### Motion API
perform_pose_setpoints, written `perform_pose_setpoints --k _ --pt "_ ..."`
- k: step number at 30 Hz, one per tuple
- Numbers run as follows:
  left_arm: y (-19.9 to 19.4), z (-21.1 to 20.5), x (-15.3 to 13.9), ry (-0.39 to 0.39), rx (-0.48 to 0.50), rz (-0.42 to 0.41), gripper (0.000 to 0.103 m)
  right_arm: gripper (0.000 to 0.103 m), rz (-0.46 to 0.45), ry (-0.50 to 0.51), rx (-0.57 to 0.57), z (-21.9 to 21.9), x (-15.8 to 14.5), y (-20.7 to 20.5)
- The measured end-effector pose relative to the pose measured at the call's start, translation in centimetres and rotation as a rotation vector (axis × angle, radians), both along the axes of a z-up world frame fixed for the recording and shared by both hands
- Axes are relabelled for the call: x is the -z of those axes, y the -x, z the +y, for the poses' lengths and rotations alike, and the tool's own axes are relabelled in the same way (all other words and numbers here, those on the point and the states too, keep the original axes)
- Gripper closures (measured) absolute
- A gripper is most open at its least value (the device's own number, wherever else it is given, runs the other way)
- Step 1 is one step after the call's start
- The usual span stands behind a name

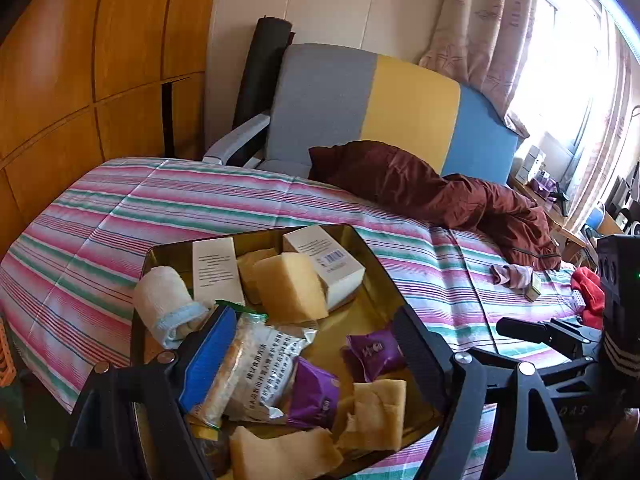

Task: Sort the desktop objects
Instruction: 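Carry the cracker packet and purple packet to the gold tray and release them, then move both grippers back toward the pink sock and green-printed box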

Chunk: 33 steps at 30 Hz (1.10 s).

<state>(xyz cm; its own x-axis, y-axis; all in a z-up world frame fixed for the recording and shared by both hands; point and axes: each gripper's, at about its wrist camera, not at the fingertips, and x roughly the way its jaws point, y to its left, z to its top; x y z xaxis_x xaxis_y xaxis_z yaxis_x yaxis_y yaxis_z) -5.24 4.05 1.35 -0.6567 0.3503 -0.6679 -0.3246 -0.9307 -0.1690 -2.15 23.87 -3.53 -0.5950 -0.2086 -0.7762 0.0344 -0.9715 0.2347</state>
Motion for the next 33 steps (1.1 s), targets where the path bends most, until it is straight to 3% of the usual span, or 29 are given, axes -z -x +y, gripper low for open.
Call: perform_pose_setpoints --k 19,27,33 --pt "-2.2 5.9 -0.4 0.028 0.182 0.039 0.020 0.014 -0.071 -0.064 0.162 9.1 0.0 -1.8" --pt "-2.1 8.3 0.1 0.013 0.245 -0.025 0.020 0.016 -0.116 -0.047 0.312 16.7 0.6 -2.6" --pt "-2.0 11.4 0.4 0.054 0.302 -0.037 0.020 0.022 -0.153 -0.062 0.459 23.3 1.7 -4.1"
